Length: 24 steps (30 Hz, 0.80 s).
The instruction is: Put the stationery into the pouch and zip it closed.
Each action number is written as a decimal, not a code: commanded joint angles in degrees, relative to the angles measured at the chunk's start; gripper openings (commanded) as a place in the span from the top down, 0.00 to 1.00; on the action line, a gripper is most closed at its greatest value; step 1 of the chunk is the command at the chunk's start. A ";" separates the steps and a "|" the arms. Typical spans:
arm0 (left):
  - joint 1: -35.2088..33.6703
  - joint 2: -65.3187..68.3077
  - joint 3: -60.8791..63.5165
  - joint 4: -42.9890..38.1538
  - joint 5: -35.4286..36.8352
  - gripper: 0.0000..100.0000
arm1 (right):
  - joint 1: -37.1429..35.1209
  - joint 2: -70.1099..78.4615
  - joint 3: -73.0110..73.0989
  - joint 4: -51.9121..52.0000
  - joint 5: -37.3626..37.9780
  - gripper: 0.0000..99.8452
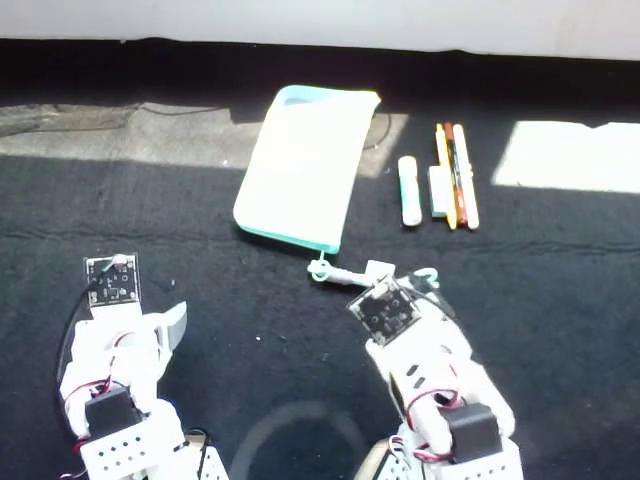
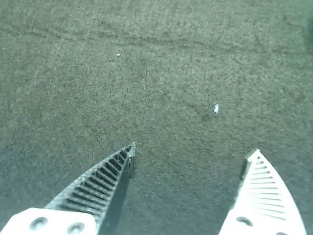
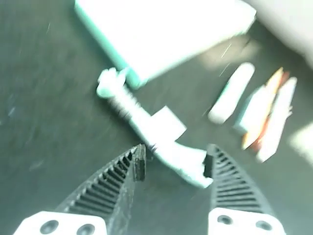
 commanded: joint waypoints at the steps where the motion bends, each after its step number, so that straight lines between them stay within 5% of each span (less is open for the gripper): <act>1: -0.84 -0.13 0.92 0.26 0.44 0.65 | 0.57 -0.22 -6.20 -8.75 9.93 0.86; 5: -0.66 -0.13 0.92 2.11 0.44 0.65 | 0.57 -0.22 -6.29 -17.27 21.36 0.89; 14: -0.57 -0.13 0.92 3.16 0.44 0.65 | 2.33 6.55 -8.66 -33.80 25.58 0.90; 19: -0.57 -0.13 0.92 3.16 0.44 0.65 | 2.33 15.34 -19.91 -44.44 33.58 0.90; 24: -0.57 -0.13 0.92 3.16 0.44 0.65 | 2.33 27.12 -33.98 -46.73 33.67 0.90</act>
